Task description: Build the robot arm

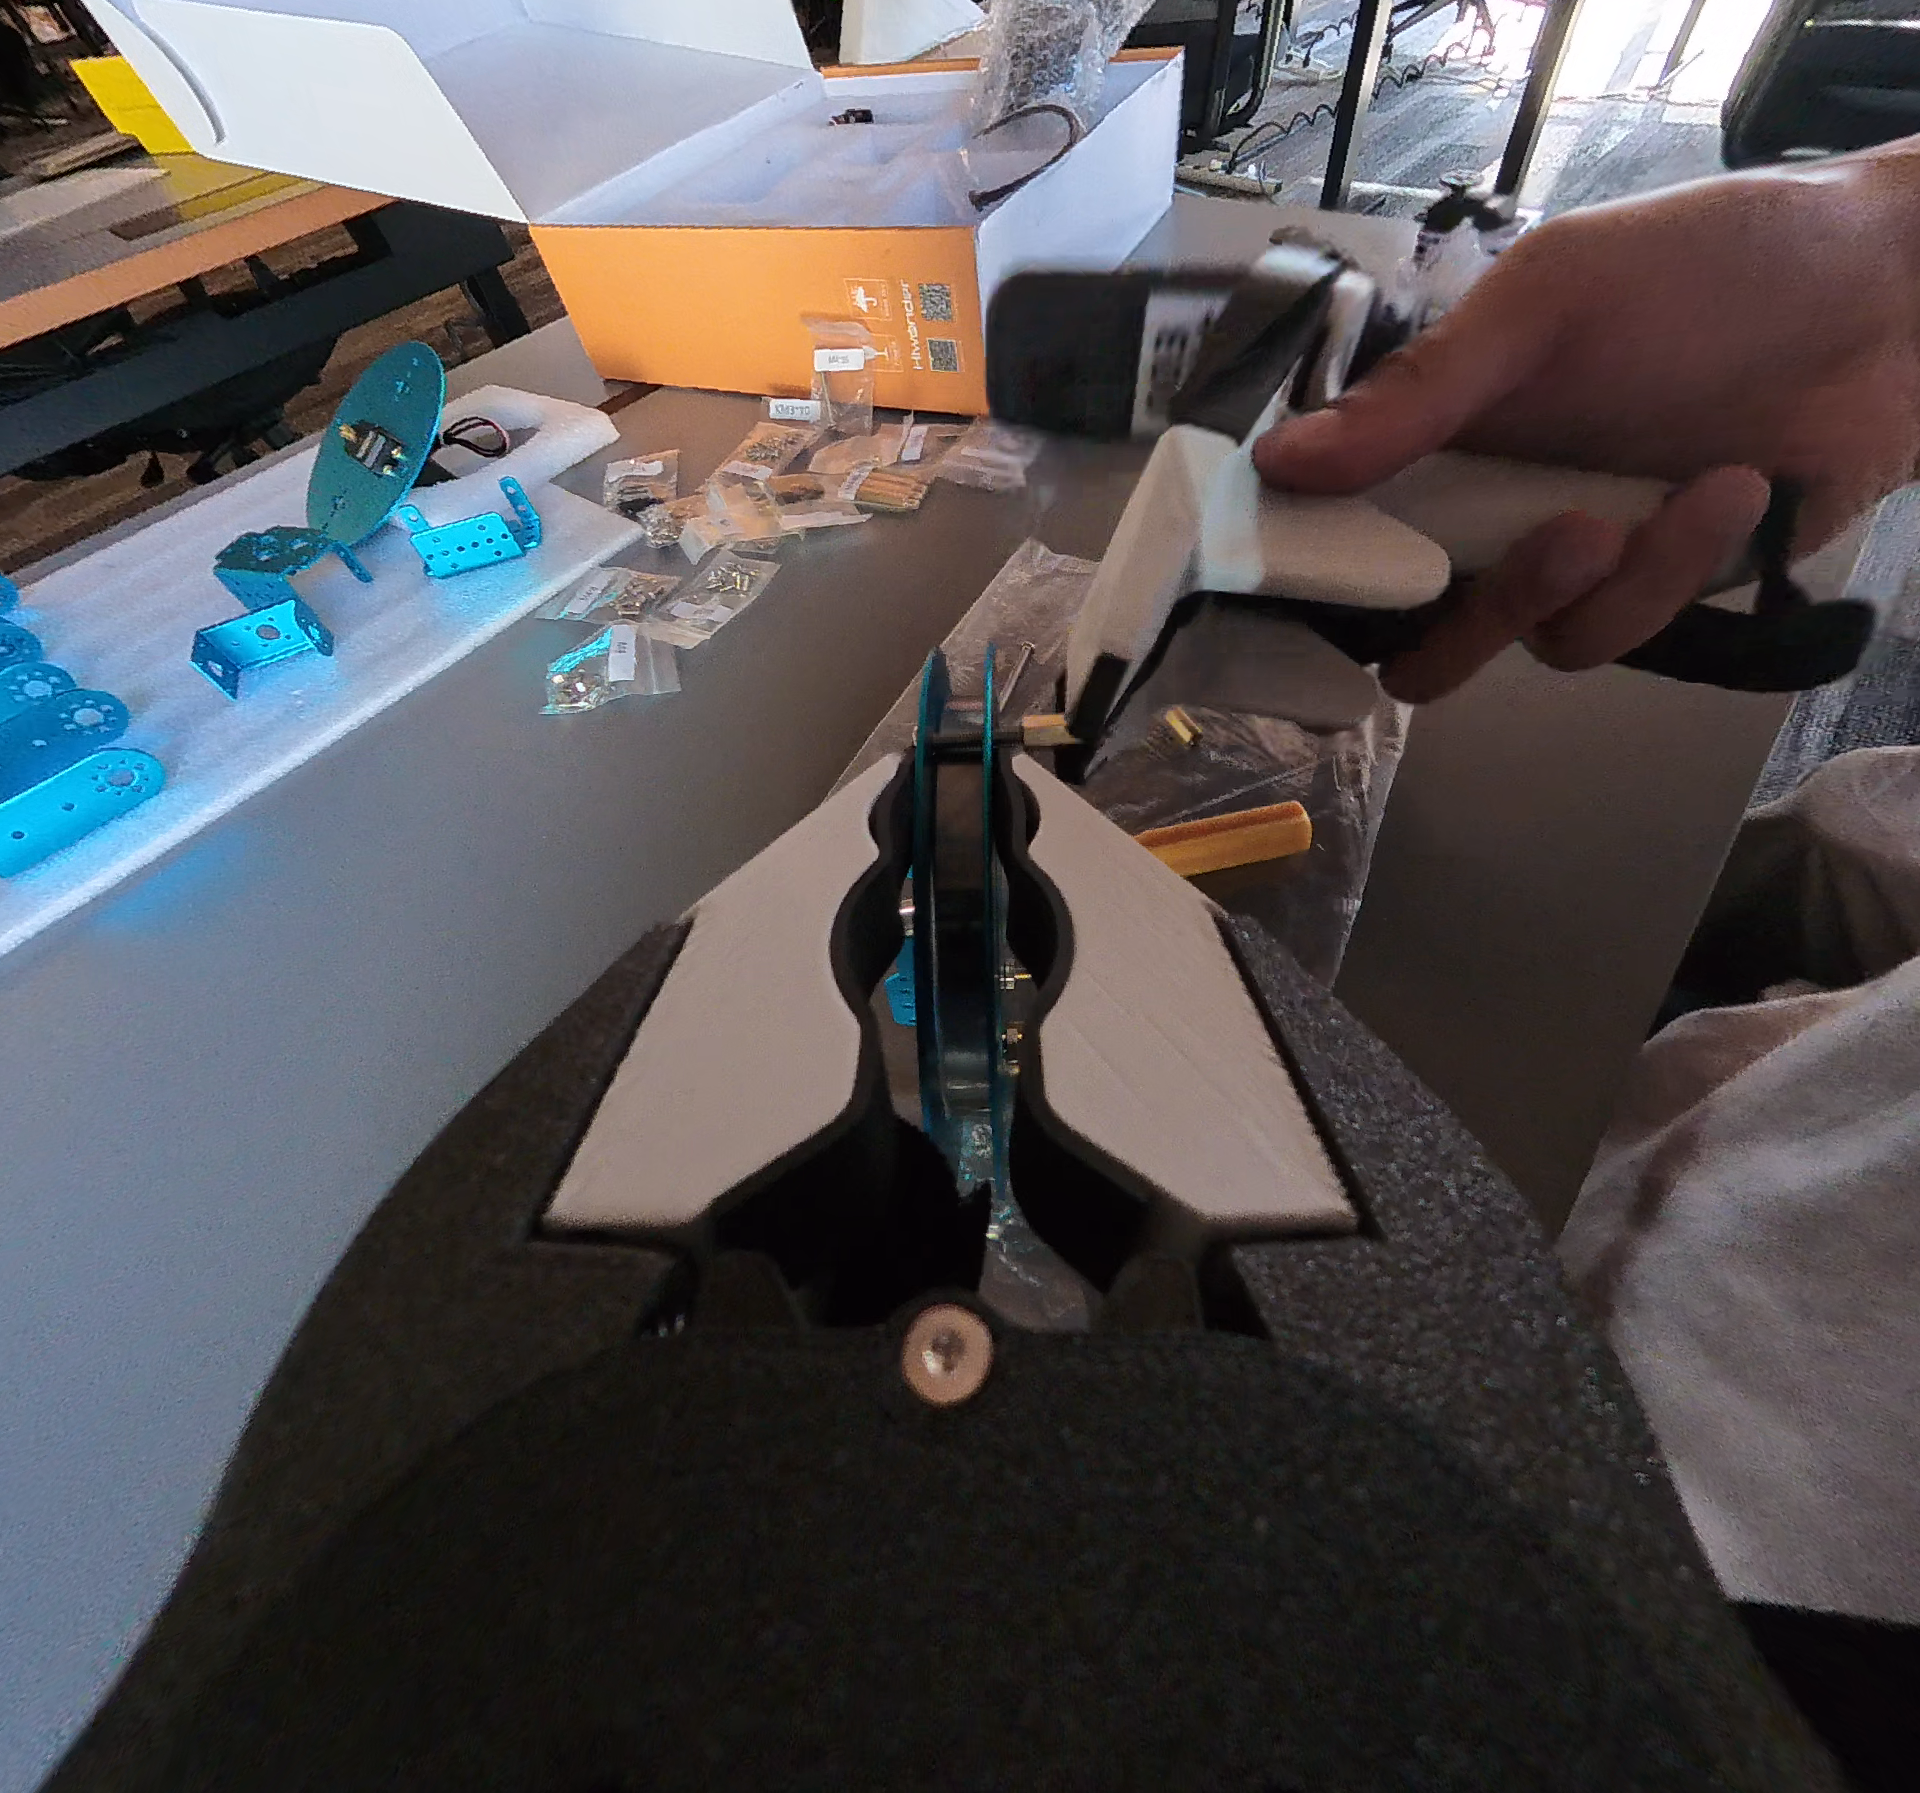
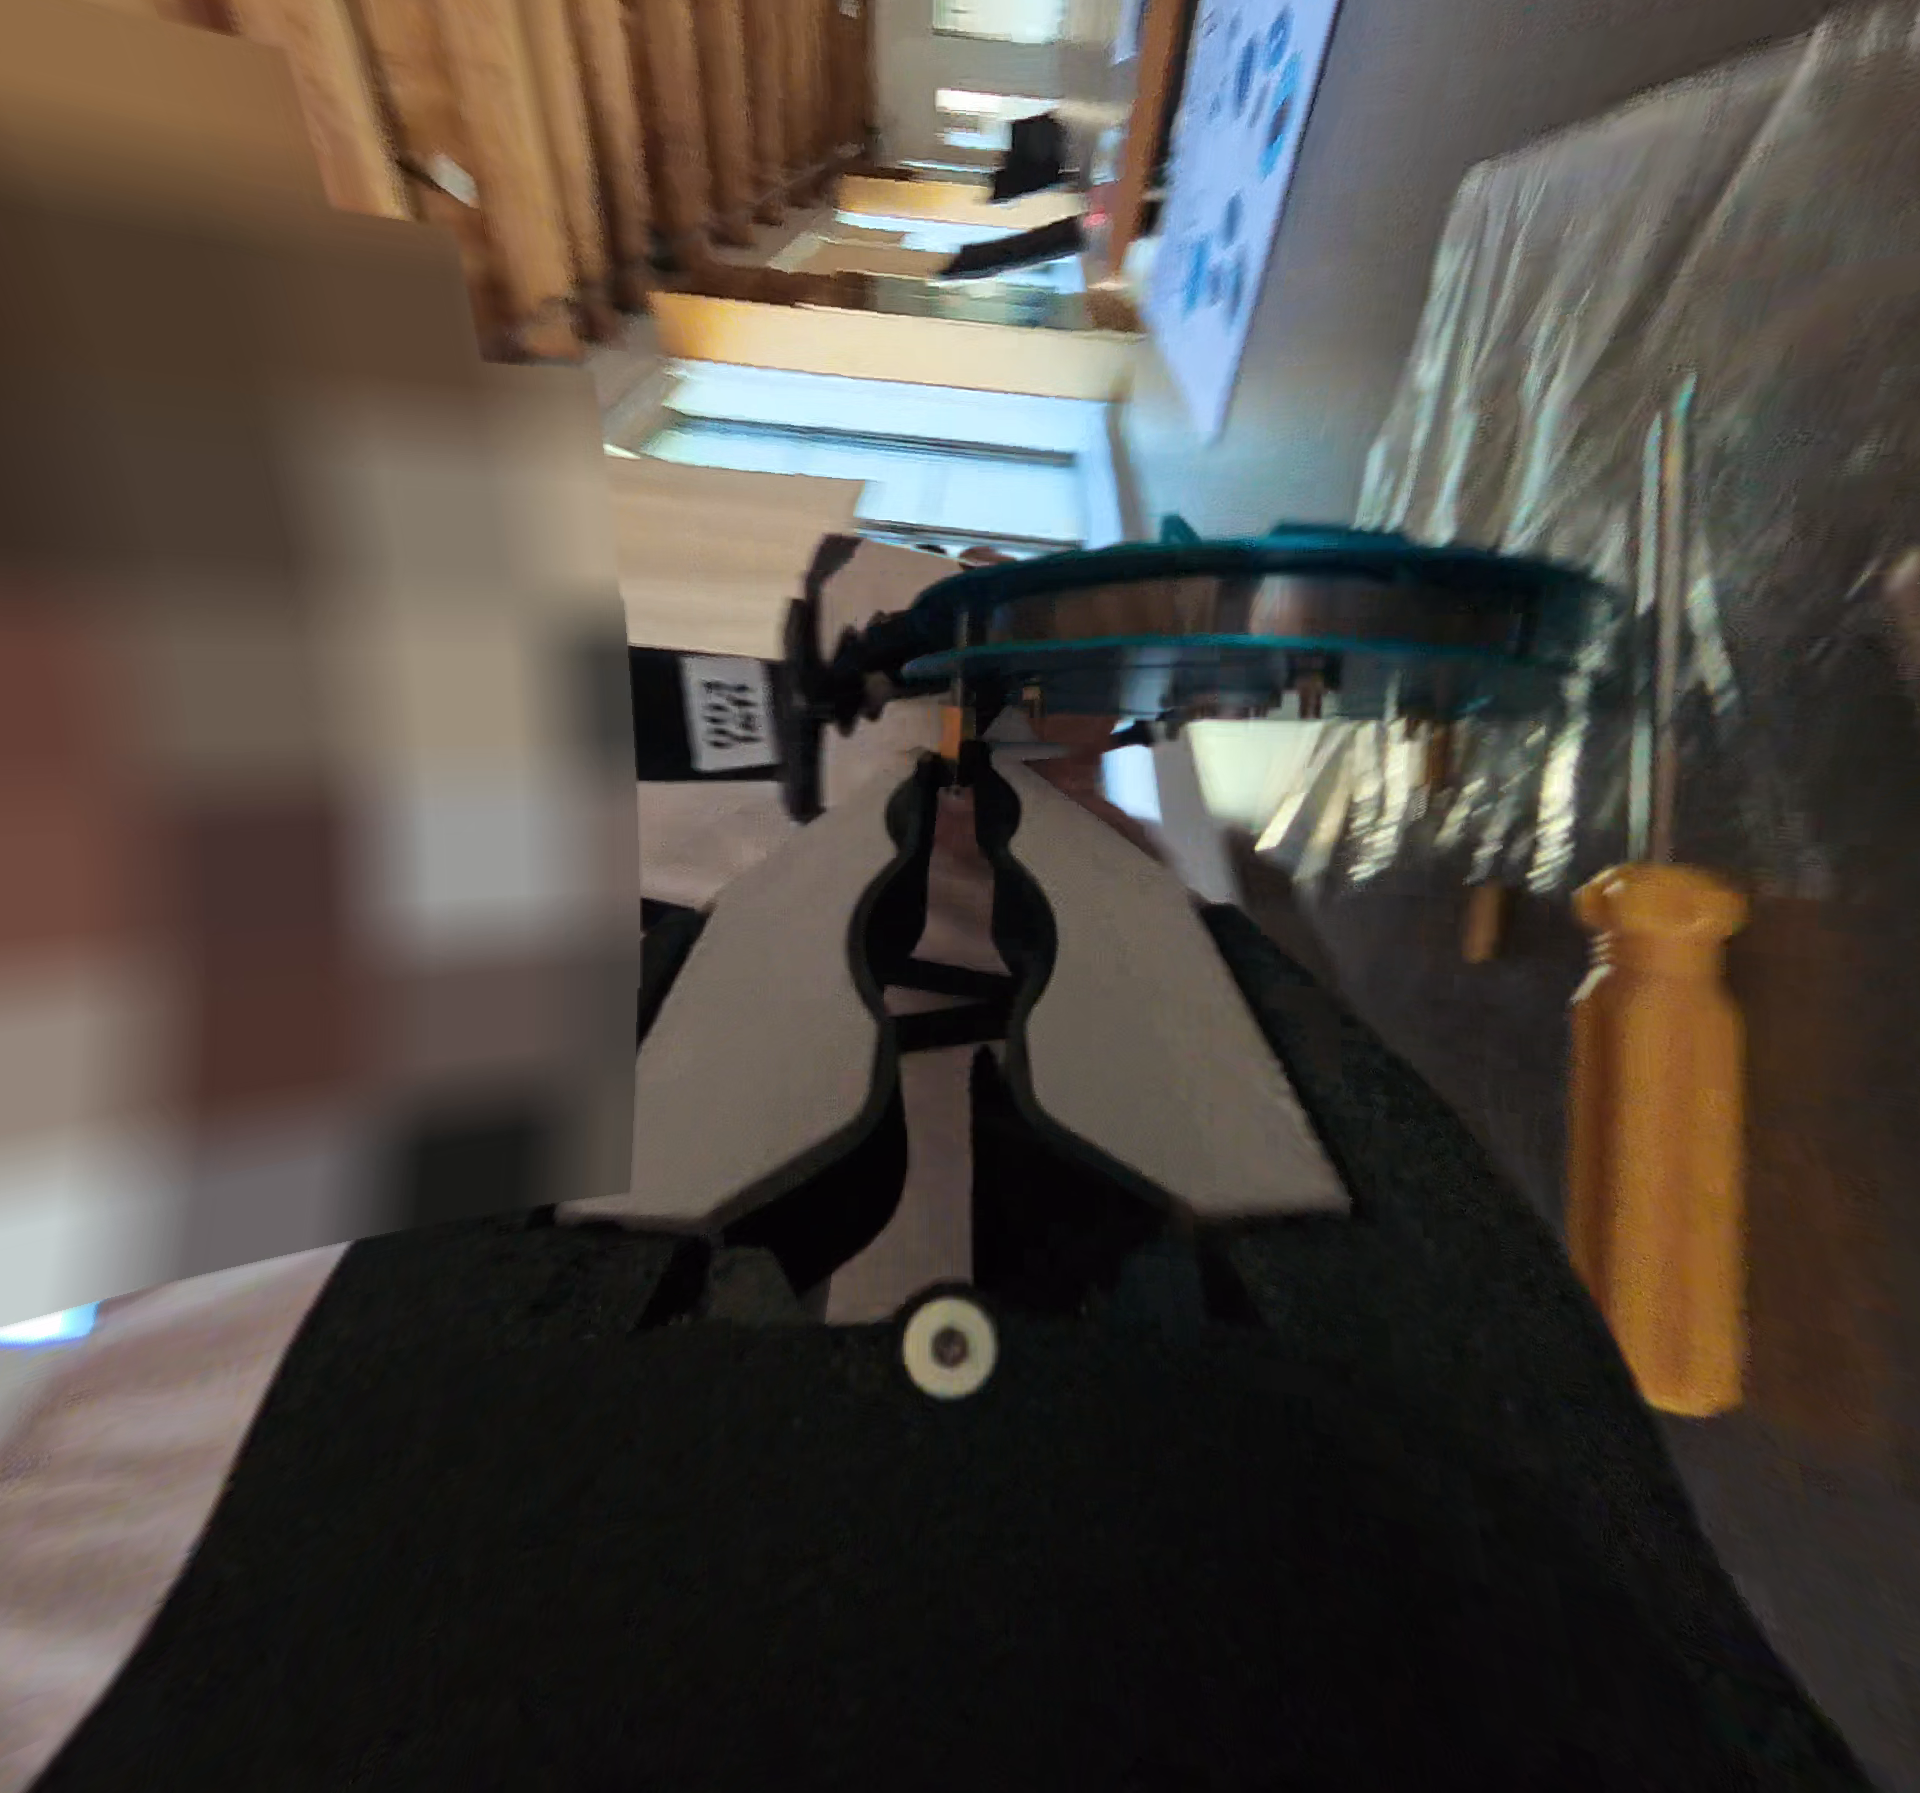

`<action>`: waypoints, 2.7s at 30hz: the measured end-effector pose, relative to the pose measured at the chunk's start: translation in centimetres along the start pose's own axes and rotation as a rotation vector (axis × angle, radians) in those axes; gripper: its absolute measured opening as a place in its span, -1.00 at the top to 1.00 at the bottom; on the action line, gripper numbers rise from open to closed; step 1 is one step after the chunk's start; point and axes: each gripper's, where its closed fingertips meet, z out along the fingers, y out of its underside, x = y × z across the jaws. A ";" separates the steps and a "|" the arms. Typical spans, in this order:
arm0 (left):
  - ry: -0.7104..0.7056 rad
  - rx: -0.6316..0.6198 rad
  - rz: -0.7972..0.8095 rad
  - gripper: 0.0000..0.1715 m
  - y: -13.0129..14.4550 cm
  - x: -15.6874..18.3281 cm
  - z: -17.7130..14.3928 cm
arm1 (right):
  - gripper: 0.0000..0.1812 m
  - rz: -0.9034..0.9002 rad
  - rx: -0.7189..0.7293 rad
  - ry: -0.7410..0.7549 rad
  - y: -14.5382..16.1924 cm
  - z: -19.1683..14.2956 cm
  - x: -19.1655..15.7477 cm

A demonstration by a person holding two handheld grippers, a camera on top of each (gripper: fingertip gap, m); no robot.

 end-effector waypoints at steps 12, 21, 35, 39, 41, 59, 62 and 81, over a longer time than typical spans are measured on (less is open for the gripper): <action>0.298 0.059 -0.039 0.85 0.3 -0.7 -0.6 | 0.25 -1.221 -0.137 0.546 -2.7 -1.5 0.4; 0.479 0.025 0.113 0.81 0.1 -0.9 0.1 | 0.71 -1.252 -0.365 0.499 -2.8 -0.6 3.4; -0.179 0.123 -0.383 0.56 0.5 -2.4 -4.1 | 0.72 -1.161 0.201 0.886 -3.5 0.9 2.9; -0.222 0.100 -0.300 0.66 0.9 -1.1 -3.4 | 0.72 -1.189 0.221 0.921 -3.2 1.2 2.9; -0.221 0.104 -0.280 0.73 0.8 -0.6 -3.2 | 0.72 -1.207 0.215 0.930 -3.1 1.3 2.8; -0.038 -0.222 -0.017 0.95 1.2 -1.1 -2.6 | 0.62 -1.251 0.136 0.819 -1.6 1.4 2.3; 0.039 -0.242 -0.005 0.95 0.9 -1.5 -1.9 | 0.55 -1.262 0.109 0.678 -1.1 0.5 1.0; 0.324 -0.327 0.263 0.95 1.0 -1.8 -2.5 | 0.85 -1.336 -0.223 0.287 -2.9 1.6 -0.1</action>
